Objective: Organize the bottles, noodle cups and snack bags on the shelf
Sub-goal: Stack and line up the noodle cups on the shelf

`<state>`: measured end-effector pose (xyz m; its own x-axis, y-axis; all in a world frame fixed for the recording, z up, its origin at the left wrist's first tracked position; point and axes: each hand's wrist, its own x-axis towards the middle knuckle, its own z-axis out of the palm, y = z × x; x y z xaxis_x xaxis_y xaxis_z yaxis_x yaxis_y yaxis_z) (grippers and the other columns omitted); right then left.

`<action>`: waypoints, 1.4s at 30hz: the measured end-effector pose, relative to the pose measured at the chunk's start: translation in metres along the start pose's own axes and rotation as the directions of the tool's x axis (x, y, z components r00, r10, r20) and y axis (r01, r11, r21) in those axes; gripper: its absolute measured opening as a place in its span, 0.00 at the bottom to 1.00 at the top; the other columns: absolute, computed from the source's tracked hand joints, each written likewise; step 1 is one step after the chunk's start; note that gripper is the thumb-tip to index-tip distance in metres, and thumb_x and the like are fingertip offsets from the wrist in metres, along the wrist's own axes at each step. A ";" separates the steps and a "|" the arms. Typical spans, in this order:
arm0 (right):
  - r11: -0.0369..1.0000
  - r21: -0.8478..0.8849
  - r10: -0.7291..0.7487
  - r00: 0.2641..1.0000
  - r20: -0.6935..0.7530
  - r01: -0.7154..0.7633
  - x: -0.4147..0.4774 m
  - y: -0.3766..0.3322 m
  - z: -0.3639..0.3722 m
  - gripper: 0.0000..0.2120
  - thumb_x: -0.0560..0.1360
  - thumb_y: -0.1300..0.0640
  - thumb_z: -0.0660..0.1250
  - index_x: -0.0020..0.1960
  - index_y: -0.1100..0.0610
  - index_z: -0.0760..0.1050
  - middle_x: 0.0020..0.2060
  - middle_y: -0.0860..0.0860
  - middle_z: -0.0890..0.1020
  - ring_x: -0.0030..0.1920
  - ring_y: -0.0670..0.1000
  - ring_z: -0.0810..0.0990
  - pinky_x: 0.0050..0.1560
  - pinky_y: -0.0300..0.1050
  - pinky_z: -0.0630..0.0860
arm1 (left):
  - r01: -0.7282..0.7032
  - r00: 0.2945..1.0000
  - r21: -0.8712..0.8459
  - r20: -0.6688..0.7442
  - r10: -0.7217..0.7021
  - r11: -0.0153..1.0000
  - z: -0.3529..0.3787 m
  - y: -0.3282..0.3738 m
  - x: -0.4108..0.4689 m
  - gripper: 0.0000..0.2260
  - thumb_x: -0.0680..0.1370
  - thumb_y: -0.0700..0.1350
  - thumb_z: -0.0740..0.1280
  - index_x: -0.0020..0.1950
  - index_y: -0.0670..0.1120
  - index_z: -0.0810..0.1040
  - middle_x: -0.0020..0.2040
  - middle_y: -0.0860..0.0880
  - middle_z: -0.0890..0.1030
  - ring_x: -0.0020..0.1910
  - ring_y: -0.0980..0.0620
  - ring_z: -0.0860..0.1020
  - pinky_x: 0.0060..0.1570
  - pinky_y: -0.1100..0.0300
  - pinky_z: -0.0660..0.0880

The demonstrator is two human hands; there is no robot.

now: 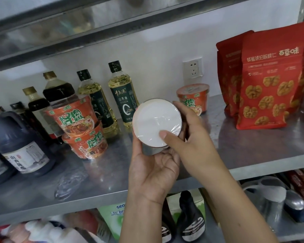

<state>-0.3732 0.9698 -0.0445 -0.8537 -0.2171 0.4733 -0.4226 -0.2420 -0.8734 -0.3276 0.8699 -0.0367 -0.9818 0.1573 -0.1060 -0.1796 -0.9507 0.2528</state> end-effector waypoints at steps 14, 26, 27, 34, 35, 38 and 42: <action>0.956 0.293 0.053 0.989 -0.136 -0.011 -0.010 -0.003 0.009 0.24 0.65 0.52 0.81 0.57 0.44 0.75 0.56 0.44 0.82 0.55 0.41 0.82 0.50 0.41 0.81 | -0.463 0.830 0.634 0.066 0.553 0.620 -0.027 0.016 -0.001 0.23 0.77 0.47 0.64 0.71 0.42 0.73 0.62 0.41 0.82 0.55 0.46 0.80 0.53 0.54 0.75; 0.959 0.283 0.031 1.000 -0.002 -0.029 -0.013 -0.001 0.015 0.34 0.63 0.51 0.79 0.65 0.39 0.70 0.55 0.40 0.84 0.57 0.42 0.82 0.50 0.35 0.79 | -0.535 0.794 0.688 0.210 0.571 0.491 -0.010 0.011 -0.013 0.21 0.69 0.62 0.71 0.56 0.51 0.86 0.60 0.46 0.84 0.58 0.48 0.83 0.49 0.59 0.81; 0.964 0.265 0.022 1.000 -0.018 -0.017 -0.013 -0.002 0.014 0.32 0.63 0.52 0.79 0.64 0.40 0.71 0.55 0.40 0.84 0.56 0.42 0.83 0.49 0.34 0.79 | -0.526 0.797 0.696 0.203 0.568 0.489 -0.010 0.011 -0.012 0.20 0.72 0.61 0.69 0.56 0.51 0.86 0.60 0.45 0.84 0.59 0.47 0.83 0.51 0.57 0.82; 0.990 0.133 -0.036 0.994 -0.100 0.050 -0.011 -0.003 0.009 0.36 0.63 0.50 0.79 0.68 0.44 0.72 0.56 0.42 0.83 0.56 0.42 0.83 0.53 0.39 0.80 | -0.502 0.817 0.731 0.224 0.532 0.463 -0.009 0.005 -0.006 0.29 0.66 0.64 0.76 0.62 0.52 0.82 0.64 0.44 0.81 0.64 0.45 0.80 0.63 0.50 0.77; 0.991 0.116 -0.050 0.994 -0.098 0.061 -0.011 -0.002 0.008 0.36 0.63 0.49 0.79 0.68 0.43 0.71 0.56 0.40 0.83 0.56 0.41 0.82 0.53 0.37 0.80 | -0.495 0.824 0.728 0.221 0.521 0.474 -0.009 0.005 -0.006 0.31 0.65 0.64 0.76 0.63 0.51 0.82 0.64 0.44 0.82 0.64 0.44 0.80 0.62 0.50 0.77; 0.993 -0.047 -0.116 0.987 -0.112 0.112 -0.013 0.001 0.011 0.38 0.62 0.43 0.79 0.68 0.37 0.66 0.60 0.36 0.77 0.61 0.39 0.78 0.57 0.38 0.78 | -0.438 0.839 0.785 0.183 0.512 0.438 -0.007 0.004 -0.003 0.43 0.59 0.67 0.79 0.68 0.46 0.77 0.63 0.43 0.82 0.63 0.44 0.80 0.66 0.46 0.75; 0.880 -0.362 -0.320 0.947 0.028 0.308 -0.014 -0.001 0.011 0.39 0.68 0.48 0.75 0.73 0.41 0.59 0.73 0.39 0.62 0.75 0.40 0.61 0.71 0.33 0.63 | -0.471 0.833 0.728 0.181 0.523 0.498 -0.007 0.004 -0.001 0.46 0.58 0.63 0.82 0.70 0.43 0.74 0.64 0.41 0.81 0.66 0.41 0.78 0.71 0.42 0.68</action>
<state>-0.3570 0.9626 -0.0489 -0.6648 -0.1547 0.7308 -0.7449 0.0631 -0.6642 -0.3271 0.8642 -0.0428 -0.9226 -0.3184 0.2177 0.3286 -0.3533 0.8759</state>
